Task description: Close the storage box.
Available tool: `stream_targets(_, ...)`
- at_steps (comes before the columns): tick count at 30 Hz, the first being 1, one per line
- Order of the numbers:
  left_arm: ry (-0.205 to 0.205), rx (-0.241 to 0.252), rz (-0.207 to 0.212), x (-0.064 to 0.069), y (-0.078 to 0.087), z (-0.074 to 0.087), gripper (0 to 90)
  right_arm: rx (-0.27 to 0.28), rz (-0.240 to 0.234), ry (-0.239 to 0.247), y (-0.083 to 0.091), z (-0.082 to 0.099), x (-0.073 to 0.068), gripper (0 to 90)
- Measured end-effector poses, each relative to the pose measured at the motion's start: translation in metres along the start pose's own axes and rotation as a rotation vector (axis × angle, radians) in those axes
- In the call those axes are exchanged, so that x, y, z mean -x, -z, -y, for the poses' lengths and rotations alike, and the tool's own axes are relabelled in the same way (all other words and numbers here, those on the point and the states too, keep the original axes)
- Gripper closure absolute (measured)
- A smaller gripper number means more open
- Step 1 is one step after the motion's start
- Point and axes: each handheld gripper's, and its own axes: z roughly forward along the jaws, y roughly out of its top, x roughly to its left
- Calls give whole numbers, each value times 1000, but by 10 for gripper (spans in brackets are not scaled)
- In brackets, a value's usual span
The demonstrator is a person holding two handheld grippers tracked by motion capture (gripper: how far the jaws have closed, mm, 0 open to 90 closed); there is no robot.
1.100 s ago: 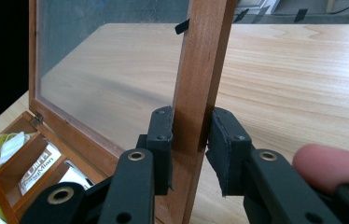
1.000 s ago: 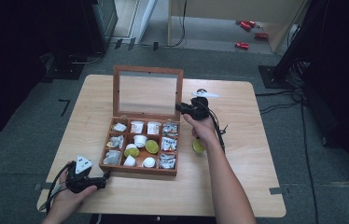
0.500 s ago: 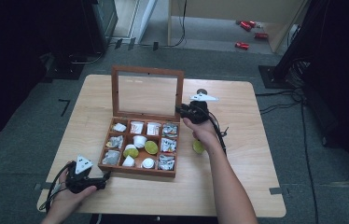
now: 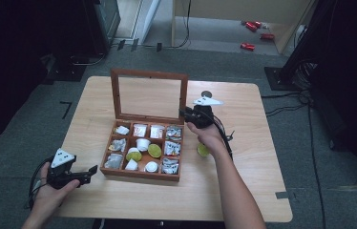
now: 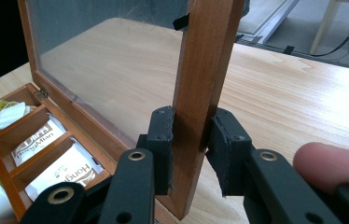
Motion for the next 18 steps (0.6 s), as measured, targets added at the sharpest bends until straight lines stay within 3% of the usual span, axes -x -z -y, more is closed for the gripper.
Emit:
stream_targets(5, 17, 14, 14, -2, -6, -16, 89, -5, 4, -5, 1, 0, -1, 720)
stream_targets(10, 1, 35, 19, -3, -16, -41, 89, -3, 6, -3, 2, 1, -3, 720)
stream_targets(13, -25, 59, 26, 0, -25, -58, 134, -2, 5, -5, 3, 2, -4, 720)
stream_targets(18, -16, 76, 49, -2, -46, -84, 143, -6, 8, -1, 4, 2, -4, 719)
